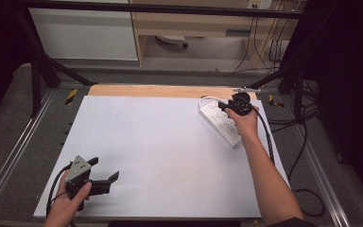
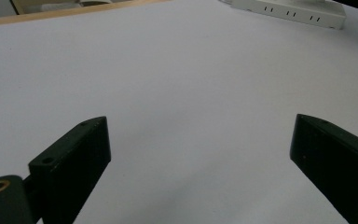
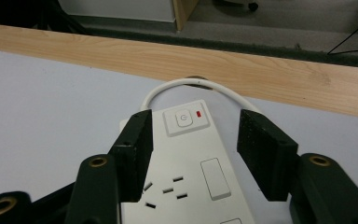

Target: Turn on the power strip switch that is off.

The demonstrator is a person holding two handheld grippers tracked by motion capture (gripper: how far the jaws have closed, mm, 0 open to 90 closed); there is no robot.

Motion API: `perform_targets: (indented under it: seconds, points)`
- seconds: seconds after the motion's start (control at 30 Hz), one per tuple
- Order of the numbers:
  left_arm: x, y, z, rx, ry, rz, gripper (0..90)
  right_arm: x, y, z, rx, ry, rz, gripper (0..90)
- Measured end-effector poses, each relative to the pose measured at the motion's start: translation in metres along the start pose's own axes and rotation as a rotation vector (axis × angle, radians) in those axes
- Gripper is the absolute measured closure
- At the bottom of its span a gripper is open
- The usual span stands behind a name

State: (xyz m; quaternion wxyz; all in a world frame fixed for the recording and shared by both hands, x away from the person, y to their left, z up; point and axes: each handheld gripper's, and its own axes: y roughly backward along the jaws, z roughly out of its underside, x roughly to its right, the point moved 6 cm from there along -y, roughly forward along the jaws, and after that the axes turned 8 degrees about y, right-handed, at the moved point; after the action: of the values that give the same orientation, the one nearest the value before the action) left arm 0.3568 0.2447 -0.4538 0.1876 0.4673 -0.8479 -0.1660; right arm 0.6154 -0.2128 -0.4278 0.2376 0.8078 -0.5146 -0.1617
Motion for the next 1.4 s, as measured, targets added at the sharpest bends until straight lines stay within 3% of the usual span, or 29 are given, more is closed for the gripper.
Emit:
perform_targets:
  seconds: [0.23,0.5,0.7,0.97,1.07,1.1,1.4]
  points:
    - [0.000,0.000,0.000,-0.002,0.000,0.001,5.2,0.002,0.003,-0.001,-0.007,-0.010,-0.002,37.8]
    - [0.000,-0.001,0.000,-0.003,-0.001,0.001,5.3,0.001,0.007,-0.002,-0.007,-0.015,0.005,19.6]
    - [0.001,-0.001,0.001,-0.004,-0.002,0.003,5.2,0.002,0.012,-0.006,0.005,-0.018,0.015,10.8]
    - [0.001,-0.001,0.001,-0.006,-0.003,0.002,5.3,-0.004,0.026,-0.011,0.031,-0.013,-0.003,7.2]
    - [0.001,0.000,0.000,-0.004,-0.004,0.003,5.3,-0.006,0.037,-0.012,0.089,-0.017,-0.020,7.3]
    - [0.001,0.000,0.001,-0.004,-0.004,0.003,5.3,-0.007,0.040,-0.011,0.084,-0.021,-0.025,6.8]
    - [0.002,0.000,0.000,-0.004,-0.004,0.005,5.2,-0.006,0.065,-0.004,0.117,0.004,-0.014,7.2]
